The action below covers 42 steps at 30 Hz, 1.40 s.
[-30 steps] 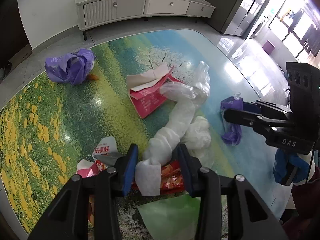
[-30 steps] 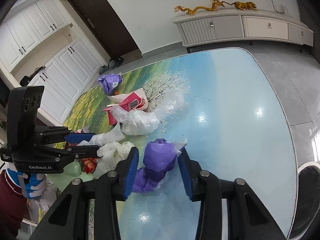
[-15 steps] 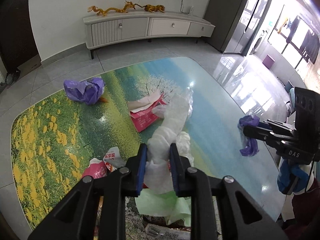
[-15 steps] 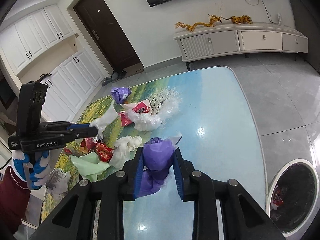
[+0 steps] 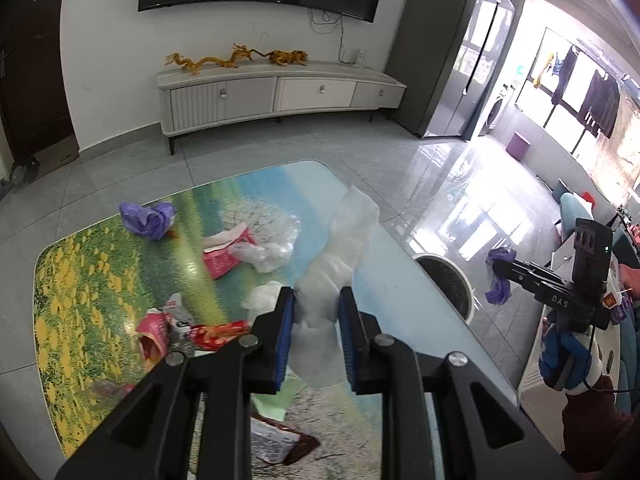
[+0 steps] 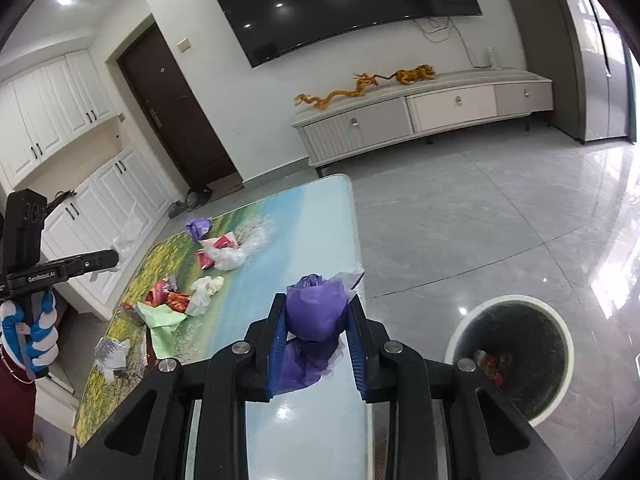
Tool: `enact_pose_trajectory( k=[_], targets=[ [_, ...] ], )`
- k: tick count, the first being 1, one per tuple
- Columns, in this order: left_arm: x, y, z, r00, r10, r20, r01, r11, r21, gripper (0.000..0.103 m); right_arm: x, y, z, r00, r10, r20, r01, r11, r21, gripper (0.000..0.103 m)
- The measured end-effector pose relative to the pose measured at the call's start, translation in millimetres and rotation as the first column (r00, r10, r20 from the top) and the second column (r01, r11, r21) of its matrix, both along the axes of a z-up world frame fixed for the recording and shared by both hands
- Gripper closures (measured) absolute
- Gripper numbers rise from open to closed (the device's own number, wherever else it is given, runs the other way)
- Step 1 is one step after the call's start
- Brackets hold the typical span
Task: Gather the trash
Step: 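Carry both items to the bin and release them inside, then return both open tools to the table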
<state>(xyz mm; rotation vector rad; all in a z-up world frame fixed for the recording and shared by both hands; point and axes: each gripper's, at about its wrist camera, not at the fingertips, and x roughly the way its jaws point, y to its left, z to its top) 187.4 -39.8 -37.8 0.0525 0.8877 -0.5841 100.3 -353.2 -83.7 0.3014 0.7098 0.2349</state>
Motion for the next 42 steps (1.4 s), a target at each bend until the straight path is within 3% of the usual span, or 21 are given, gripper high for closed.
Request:
enact_pose_trajectory(
  k=[6, 13, 24, 26, 28, 34, 42],
  targets=[
    [-17, -77, -1, 0.991, -0.128, -0.025, 0.128, 0.992, -0.017, 0.082, -37, -65, -1, 0.99, -0.139, 0.008, 0.139, 0.99, -0.025, 0.076],
    [-18, -190, -32, 0.964, -0.245, -0.105, 0.244, 0.97, -0.021, 0.082, -49, -123, -27, 0.965, -0.258, -0.032, 0.258, 0.966, -0.025, 0.076],
    [13, -321, -99, 0.935, -0.264, -0.238, 0.26, 0.964, -0.05, 0.078, -13, -180, -77, 0.93, -0.344, -0.129, 0.34, 0.939, -0.052, 0.075],
    [17, -334, -106, 0.929, -0.269, -0.254, 0.262, 0.963, -0.063, 0.071, -3, -186, -87, 0.924, -0.351, -0.152, 0.345, 0.937, -0.065, 0.07],
    [22, -342, -112, 0.926, -0.271, -0.262, 0.261, 0.962, -0.075, 0.061, 4, -189, -93, 0.915, -0.368, -0.166, 0.36, 0.93, -0.074, 0.053],
    [25, -338, -113, 0.929, -0.27, -0.252, 0.255, 0.963, -0.09, 0.056, 6, -193, -96, 0.908, -0.387, -0.163, 0.38, 0.922, -0.073, 0.048],
    [12, -301, -84, 0.965, -0.207, -0.16, 0.198, 0.977, -0.074, 0.056, -8, -182, -66, 0.921, -0.375, -0.103, 0.367, 0.926, -0.09, 0.048]
  ],
)
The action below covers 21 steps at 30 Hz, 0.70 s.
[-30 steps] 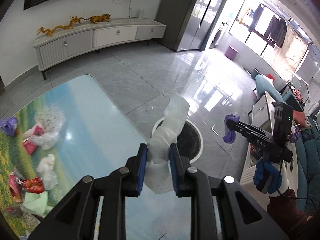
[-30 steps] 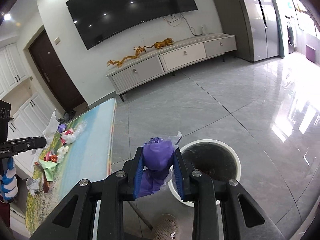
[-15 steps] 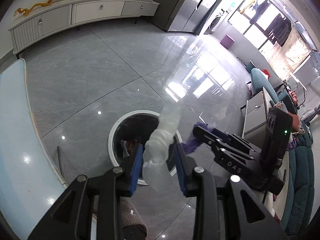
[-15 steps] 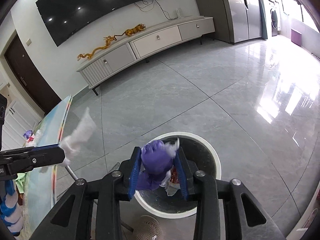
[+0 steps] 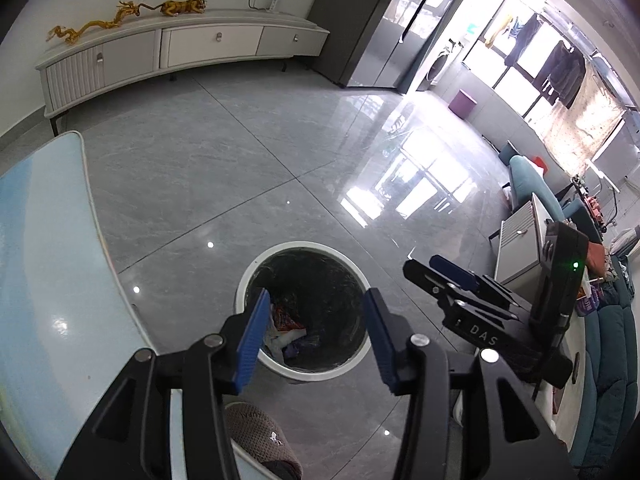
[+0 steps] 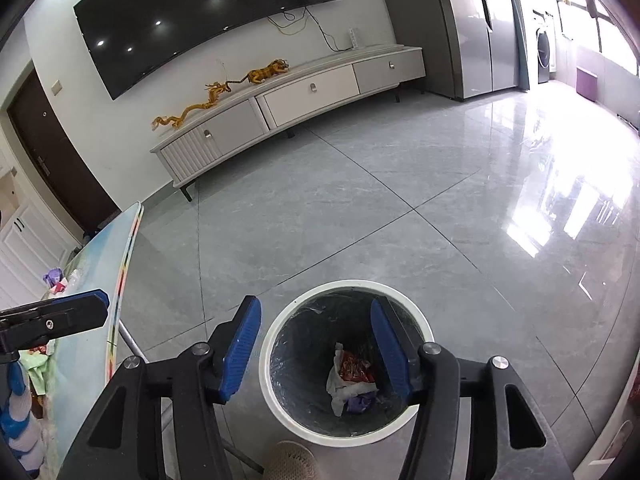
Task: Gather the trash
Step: 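Return both open tools to the table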
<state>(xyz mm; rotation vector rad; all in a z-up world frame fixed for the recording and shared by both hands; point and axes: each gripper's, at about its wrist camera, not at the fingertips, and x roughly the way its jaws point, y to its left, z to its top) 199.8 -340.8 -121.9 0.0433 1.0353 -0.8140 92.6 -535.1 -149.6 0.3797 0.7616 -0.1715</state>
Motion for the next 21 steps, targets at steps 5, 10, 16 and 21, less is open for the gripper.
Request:
enact_pose_trajectory(
  k=[5, 10, 16, 21],
  targets=[
    [-17, 38, 20, 0.997, 0.044, 0.062, -0.043, 0.999, -0.01, 0.056, -19, 19, 36, 0.997, 0.021, 0.078, -0.02, 1.0, -0.018, 0.048],
    [-34, 86, 35, 0.988, 0.097, 0.119, -0.097, 0.995, -0.006, 0.056, -37, 47, 68, 0.986, 0.063, 0.153, -0.058, 0.998, -0.038, 0.048],
    [-57, 160, 54, 0.963, 0.185, 0.195, -0.187, 0.982, -0.009, 0.056, -50, 86, 100, 0.967, 0.128, 0.221, -0.117, 0.991, -0.065, 0.048],
    [-72, 231, 61, 0.918, 0.302, 0.257, -0.311, 0.95, -0.005, 0.056, -49, 121, 119, 0.951, 0.186, 0.247, -0.169, 0.982, -0.088, 0.048]
  ],
)
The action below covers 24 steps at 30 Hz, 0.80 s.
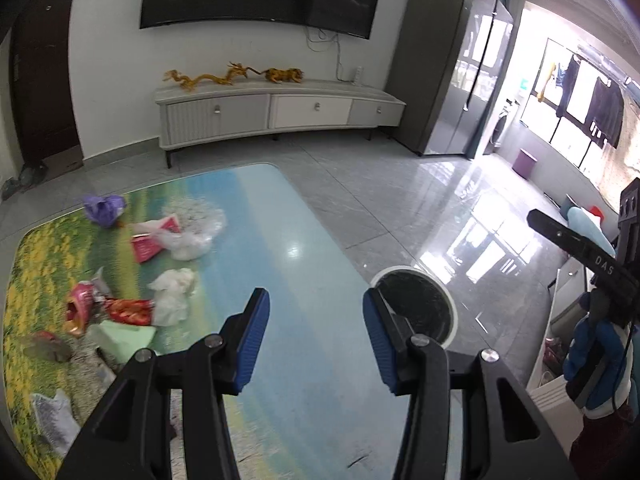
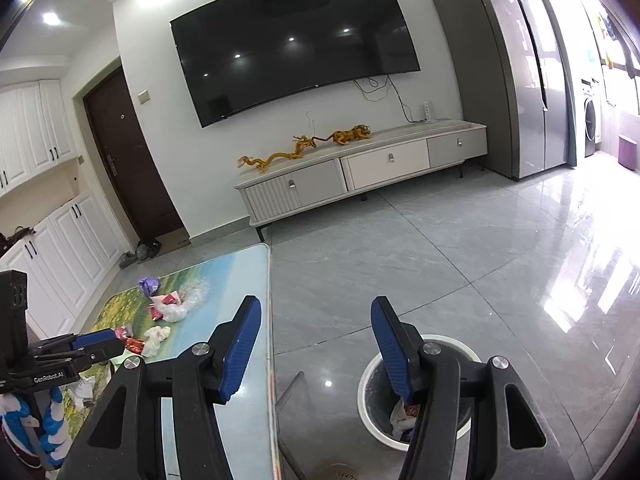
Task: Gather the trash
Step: 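Return both open tools to the table, then grasp the printed white plastic bag with the left gripper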
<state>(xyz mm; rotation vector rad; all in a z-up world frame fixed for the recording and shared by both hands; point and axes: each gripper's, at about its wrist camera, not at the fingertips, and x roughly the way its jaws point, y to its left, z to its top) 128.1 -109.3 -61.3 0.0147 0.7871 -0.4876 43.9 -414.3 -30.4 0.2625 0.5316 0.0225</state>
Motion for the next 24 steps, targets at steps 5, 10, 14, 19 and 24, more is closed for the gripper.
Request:
enact_pose_trajectory(
  k=[5, 10, 14, 19, 24],
  targets=[
    [-8, 84, -5, 0.981, 0.191, 0.042, -0.192, 0.981, 0.018, 0.048, 9, 36, 8, 0.998, 0.064, -0.005, -0.064, 0.998, -0.017, 0.048],
    [-25, 170, -27, 0.91, 0.407, 0.081, -0.411, 0.91, 0.049, 0.045, 27, 77, 8, 0.989, 0.143, -0.034, -0.144, 0.989, -0.033, 0.048],
    [-33, 216, -54, 0.862, 0.505, 0.038, -0.507, 0.86, 0.065, 0.045, 47, 114, -2, 0.973, 0.218, -0.073, -0.221, 0.975, -0.032, 0.048],
    [-39, 238, -82, 0.839, 0.543, -0.036, -0.54, 0.839, 0.063, 0.045, 78, 165, -24, 0.937, 0.32, -0.141, -0.326, 0.945, -0.017, 0.048],
    [-35, 250, -105, 0.832, 0.543, -0.11, -0.542, 0.839, 0.04, 0.045, 114, 215, -52, 0.891, 0.396, -0.224, -0.406, 0.914, 0.003, 0.048]
  ],
)
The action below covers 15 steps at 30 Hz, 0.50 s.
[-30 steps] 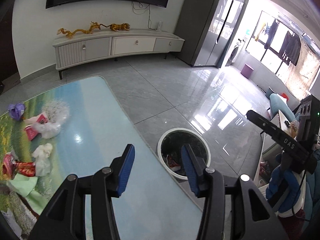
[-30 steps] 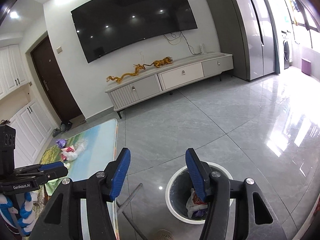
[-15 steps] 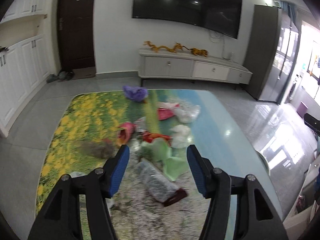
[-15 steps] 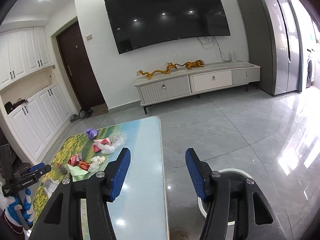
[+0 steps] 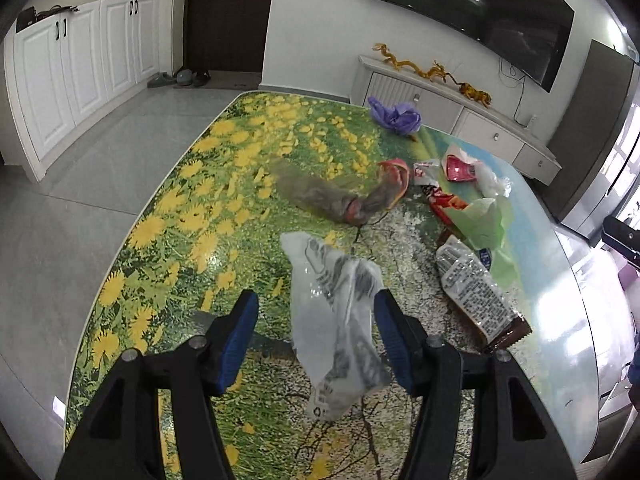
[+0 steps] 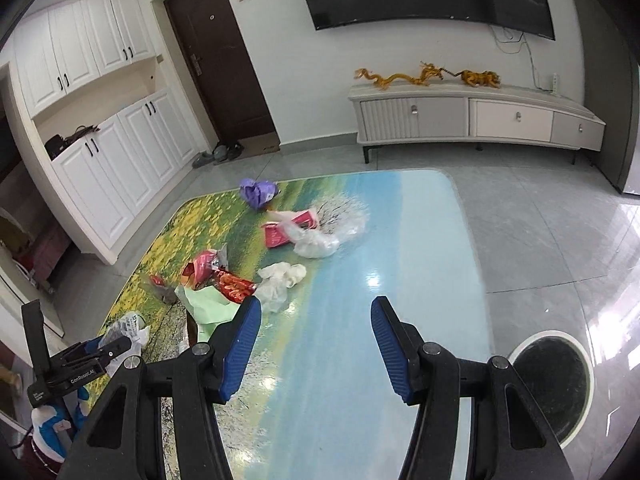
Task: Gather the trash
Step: 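Grasp the printed white plastic bag with the left gripper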
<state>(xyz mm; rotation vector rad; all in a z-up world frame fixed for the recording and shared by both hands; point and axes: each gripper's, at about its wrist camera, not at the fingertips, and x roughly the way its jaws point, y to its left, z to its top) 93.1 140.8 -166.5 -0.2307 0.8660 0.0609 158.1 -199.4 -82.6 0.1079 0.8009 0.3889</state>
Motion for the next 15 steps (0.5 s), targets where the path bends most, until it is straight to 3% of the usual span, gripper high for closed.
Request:
enact_pose_trajectory(
  k=[4, 6, 15],
  targets=[
    [2, 13, -14, 1.0, 0.007, -0.018, -0.008, 0.999, -0.044, 0.048, 26, 32, -22, 0.997, 0.047, -0.063, -0.047, 0.999, 0.0, 0.048],
    [2, 18, -16, 1.0, 0.003, -0.01, -0.004, 0.999, -0.05, 0.061, 39, 45, -33, 0.994, 0.058, -0.09, -0.059, 0.998, -0.014, 0.048],
    [-3, 26, -15, 0.999, -0.025, 0.028, 0.027, 0.995, -0.093, 0.077, 80, 80, -68, 0.983, 0.076, -0.167, -0.082, 0.996, -0.029, 0.058]
  ],
)
